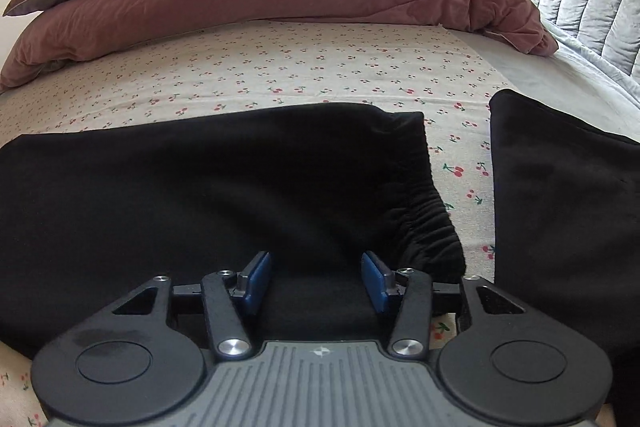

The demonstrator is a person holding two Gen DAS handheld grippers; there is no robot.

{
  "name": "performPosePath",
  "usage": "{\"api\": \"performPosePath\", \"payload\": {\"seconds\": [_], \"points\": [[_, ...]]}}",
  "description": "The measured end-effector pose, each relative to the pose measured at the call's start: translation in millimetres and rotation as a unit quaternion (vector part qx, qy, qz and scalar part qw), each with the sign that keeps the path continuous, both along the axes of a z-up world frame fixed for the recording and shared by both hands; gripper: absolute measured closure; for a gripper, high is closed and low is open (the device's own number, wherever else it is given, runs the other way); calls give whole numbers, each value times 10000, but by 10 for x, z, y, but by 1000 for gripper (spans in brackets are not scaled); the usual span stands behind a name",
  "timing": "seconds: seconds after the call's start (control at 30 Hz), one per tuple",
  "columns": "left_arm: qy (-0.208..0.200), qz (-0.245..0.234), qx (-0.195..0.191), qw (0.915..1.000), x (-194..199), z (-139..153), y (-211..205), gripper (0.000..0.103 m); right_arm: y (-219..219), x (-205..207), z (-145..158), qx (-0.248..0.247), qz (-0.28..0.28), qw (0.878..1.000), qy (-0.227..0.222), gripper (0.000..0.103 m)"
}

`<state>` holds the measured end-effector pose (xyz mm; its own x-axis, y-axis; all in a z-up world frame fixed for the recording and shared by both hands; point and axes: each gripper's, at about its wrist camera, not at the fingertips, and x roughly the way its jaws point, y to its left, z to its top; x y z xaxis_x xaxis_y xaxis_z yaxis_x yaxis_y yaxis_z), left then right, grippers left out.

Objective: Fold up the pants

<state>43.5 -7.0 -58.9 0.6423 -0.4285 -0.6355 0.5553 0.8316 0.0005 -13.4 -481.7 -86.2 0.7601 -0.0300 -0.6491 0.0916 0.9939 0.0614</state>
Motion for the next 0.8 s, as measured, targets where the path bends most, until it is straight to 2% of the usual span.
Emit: {"api": "performPosePath", "payload": {"seconds": [0.07,0.1,0.2,0.23,0.33,0.4,0.5,0.73,0.77,0.8], "points": [[21,20,100,9999,-55,58,-9,21,-23,-31,97,234,-135,9996,-3,66],[126,78,75,9999,-34,109,-12,21,-34,-60,160,349,-191,9992,-38,62],[327,335,-42,9989,-71,257,54,18,-87,-210,368,739,-457,9957,-322,33],[353,407,-72,9985,-84,301,71,15,-110,-249,409,854,-584,9940,-358,28],[526,705,-338,9955,-91,397,137,11,-218,-324,414,1163,-1199,9855,-290,24],[654,839,-625,9924,-81,407,195,7,-302,-339,274,1404,-1634,9765,-98,24],[684,940,-930,9889,-67,351,248,6,-392,-353,-51,1930,-1896,9625,191,24],[966,1040,-1374,9803,80,178,309,6,-385,-285,-186,2289,-1780,9561,-412,24],[963,1060,-1425,9794,104,180,300,6,-403,-258,-192,2364,-1814,9533,-491,26],[967,1065,-1467,9787,127,186,289,6,-427,-227,-205,2411,-1888,9504,-536,34]]}}
